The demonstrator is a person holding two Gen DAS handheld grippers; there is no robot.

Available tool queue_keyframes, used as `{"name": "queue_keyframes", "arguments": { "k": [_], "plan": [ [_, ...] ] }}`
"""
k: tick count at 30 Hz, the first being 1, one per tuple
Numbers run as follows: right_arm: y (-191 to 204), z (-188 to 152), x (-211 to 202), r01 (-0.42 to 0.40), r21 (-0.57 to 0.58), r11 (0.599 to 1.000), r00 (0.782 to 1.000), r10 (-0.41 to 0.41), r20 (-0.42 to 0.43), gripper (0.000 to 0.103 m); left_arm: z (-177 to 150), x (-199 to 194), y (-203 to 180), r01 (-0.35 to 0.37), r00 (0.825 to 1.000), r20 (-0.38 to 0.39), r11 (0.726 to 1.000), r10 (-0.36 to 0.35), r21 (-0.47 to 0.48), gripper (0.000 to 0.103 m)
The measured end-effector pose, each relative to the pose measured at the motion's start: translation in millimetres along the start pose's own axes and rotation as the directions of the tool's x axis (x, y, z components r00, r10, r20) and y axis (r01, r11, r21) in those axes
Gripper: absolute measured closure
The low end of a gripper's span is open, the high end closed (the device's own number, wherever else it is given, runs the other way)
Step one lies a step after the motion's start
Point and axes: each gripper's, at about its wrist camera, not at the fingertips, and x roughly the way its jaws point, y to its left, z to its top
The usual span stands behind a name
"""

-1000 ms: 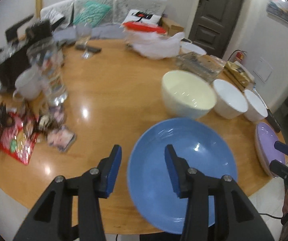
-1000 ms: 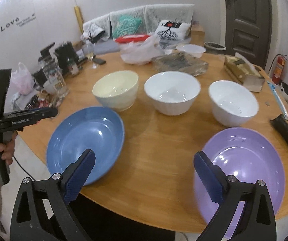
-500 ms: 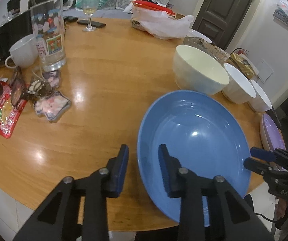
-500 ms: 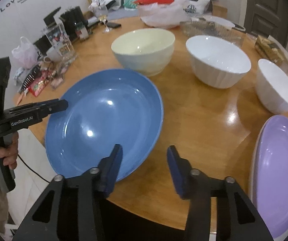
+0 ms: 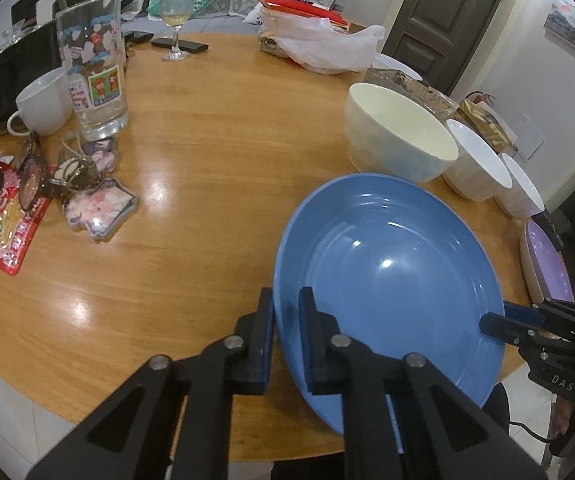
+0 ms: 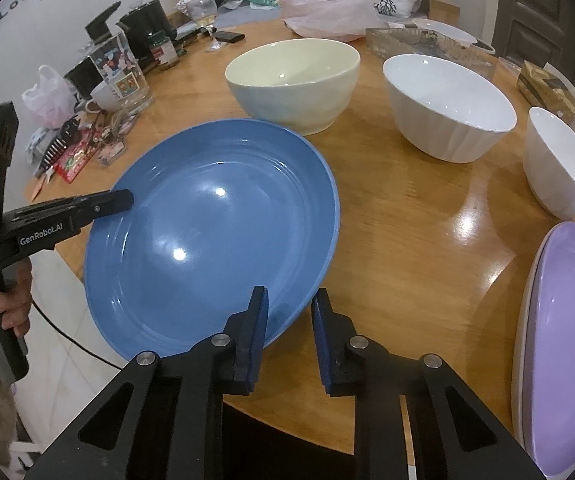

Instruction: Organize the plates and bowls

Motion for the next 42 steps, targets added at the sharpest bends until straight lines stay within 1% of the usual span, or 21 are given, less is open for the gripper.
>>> {"name": "queue_keyframes", "arguments": {
  "k": [3,10,17,23,31,36,42],
  "plan": [
    [0,-2,-3,-0.001,-0.007,1.000,1.000,0.001,-0.003,0.086,2,-4,-3,-0.004,1.000,0.008,1.000,0.004,0.010,0.094],
    [-8,-8,-18,-0.001,0.009,1.000,1.000,0.001,0.023,0.086,5,-9,-19,-0.009,1.000,0.005,0.999,0.009,0.038,0.094],
    [-26,-16,-38,0.025,0.016,1.000,0.998,-0.026,0.063,0.086,10,-18,-49,0.003,1.000,0.017,0.996,-0.004,0.085,0.094],
    [-46,-25,-61,0.057,0.034,0.998,0.992,-0.061,0.110,0.086,19,-28,-86,0.004,0.999,0.039,0.989,-0.010,0.145,0.094],
    [-86,-40,-93,0.084,0.105,0.991,0.981,-0.101,0.168,0.086,30,-29,-140,0.016,0.999,0.040,0.972,-0.026,0.235,0.094],
    [-115,-53,-111,0.105,0.159,0.982,0.972,-0.135,0.191,0.086,33,-23,-181,0.031,0.999,0.029,0.955,-0.041,0.294,0.094],
    [-152,-73,-128,0.129,0.234,0.964,0.964,-0.177,0.197,0.086,32,-11,-231,0.050,0.998,0.003,0.931,-0.055,0.362,0.093]
  ]
}}
